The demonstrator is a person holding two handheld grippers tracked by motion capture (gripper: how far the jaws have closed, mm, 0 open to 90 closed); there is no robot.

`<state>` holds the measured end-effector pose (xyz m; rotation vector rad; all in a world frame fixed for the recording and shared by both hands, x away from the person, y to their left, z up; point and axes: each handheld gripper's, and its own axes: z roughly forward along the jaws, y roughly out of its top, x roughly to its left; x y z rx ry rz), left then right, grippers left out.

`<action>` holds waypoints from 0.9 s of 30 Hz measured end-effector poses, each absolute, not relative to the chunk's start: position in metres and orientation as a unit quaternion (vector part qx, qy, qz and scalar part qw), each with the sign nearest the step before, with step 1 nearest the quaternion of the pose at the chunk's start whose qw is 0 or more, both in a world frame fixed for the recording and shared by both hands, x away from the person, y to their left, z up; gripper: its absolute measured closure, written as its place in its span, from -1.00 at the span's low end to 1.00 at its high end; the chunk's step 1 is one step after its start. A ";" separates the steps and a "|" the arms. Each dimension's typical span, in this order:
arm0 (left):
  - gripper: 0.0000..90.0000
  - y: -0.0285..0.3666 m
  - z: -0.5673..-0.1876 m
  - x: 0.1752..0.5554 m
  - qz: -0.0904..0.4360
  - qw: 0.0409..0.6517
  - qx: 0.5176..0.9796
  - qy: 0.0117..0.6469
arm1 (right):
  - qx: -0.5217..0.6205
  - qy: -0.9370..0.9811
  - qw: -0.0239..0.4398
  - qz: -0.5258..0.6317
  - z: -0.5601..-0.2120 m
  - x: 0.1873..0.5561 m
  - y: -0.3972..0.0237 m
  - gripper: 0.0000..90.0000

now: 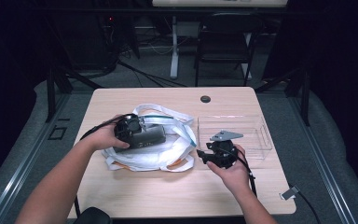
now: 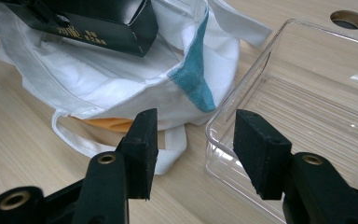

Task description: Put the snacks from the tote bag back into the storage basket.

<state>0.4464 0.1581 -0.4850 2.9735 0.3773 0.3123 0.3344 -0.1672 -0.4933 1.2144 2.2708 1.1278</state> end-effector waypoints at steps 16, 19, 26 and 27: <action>-0.05 0.160 -0.458 0.436 0.132 0.065 0.983 0.113 | 0.414 0.804 0.168 0.392 -0.493 0.335 -0.165 0.11; -0.05 0.157 -0.451 0.434 0.135 0.066 0.983 0.105 | 0.413 0.801 0.168 0.399 -0.493 0.335 -0.163 0.11; -0.05 0.152 -0.440 0.431 0.131 0.073 0.983 0.103 | 0.406 0.807 0.171 0.392 -0.491 0.335 -0.162 0.09; -0.05 0.151 -0.436 0.430 0.129 0.075 0.983 0.108 | 0.406 0.806 0.170 0.395 -0.489 0.335 -0.163 0.08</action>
